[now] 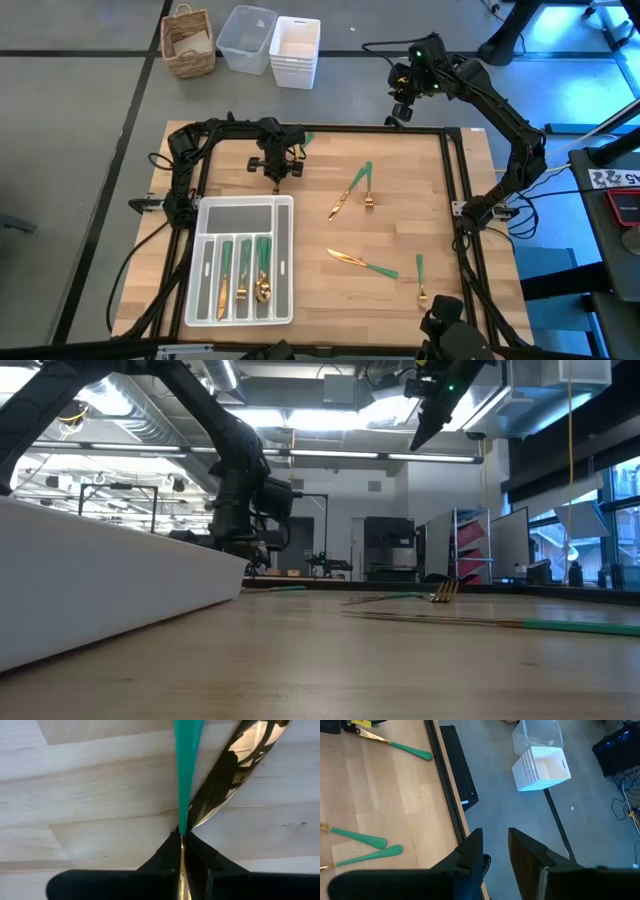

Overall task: Sort silverware
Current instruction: Put the green fork on the silverware tray

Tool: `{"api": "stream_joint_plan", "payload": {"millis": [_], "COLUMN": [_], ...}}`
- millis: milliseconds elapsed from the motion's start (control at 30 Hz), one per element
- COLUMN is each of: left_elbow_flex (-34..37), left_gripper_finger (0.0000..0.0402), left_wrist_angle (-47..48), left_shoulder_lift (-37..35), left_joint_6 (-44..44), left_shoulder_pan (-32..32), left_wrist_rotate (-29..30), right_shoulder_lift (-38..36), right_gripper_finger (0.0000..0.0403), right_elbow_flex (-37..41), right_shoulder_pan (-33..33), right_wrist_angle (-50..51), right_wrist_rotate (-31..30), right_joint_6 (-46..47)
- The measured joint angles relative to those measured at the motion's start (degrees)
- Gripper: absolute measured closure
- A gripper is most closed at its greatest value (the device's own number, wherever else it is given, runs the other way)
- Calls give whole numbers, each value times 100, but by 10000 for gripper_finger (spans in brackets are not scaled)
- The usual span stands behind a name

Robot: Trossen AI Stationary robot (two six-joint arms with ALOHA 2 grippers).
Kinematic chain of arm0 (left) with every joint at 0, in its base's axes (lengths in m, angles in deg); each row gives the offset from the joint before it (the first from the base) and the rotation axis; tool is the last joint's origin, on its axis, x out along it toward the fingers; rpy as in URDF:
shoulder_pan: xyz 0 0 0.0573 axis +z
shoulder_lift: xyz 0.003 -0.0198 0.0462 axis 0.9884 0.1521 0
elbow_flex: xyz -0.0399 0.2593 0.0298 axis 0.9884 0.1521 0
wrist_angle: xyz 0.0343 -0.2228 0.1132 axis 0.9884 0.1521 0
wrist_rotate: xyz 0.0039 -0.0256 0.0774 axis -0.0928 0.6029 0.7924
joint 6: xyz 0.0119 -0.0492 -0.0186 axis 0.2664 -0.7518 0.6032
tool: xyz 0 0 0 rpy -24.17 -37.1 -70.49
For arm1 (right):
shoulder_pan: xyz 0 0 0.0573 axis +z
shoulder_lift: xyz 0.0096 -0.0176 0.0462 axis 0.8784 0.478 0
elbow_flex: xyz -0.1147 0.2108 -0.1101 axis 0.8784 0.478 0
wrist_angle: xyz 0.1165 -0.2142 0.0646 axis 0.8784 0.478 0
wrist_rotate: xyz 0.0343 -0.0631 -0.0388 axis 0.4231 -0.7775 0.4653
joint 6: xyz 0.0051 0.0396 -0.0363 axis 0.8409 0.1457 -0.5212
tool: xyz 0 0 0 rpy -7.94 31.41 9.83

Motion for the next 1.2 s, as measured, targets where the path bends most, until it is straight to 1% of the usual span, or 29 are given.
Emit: {"api": "stream_joint_plan", "payload": {"millis": [267, 567, 700, 1000, 1100, 1200], "left_elbow_flex": [10, 10, 10, 4, 4, 4], "left_gripper_finger": [399, 400, 401, 401, 401, 401], "left_wrist_angle": [-55, -49, -25, -37, 117, 563], "left_shoulder_lift": [-317, -799, -1154, -2019, -2350, -2758], "left_joint_6": [187, 380, 451, 423, 436, 386], "left_shoulder_pan": [0, 9, 72, 319, 330, 198], "left_wrist_rotate": [-248, -291, -461, -471, -748, -1212], "right_shoulder_lift": [0, 0, 0, 0, 0, -2], "right_gripper_finger": [308, 308, 308, 308, 308, 308], "right_elbow_flex": [0, 0, 0, 0, 0, 0], "right_shoulder_pan": [0, 0, 0, 0, 0, 2], "right_wrist_angle": [0, -2, 0, 2, 5, 38], "right_wrist_rotate": [0, 0, 0, 2, 30, 317], "right_joint_6": [-1, 2, 6, 20, 23, 166]}}
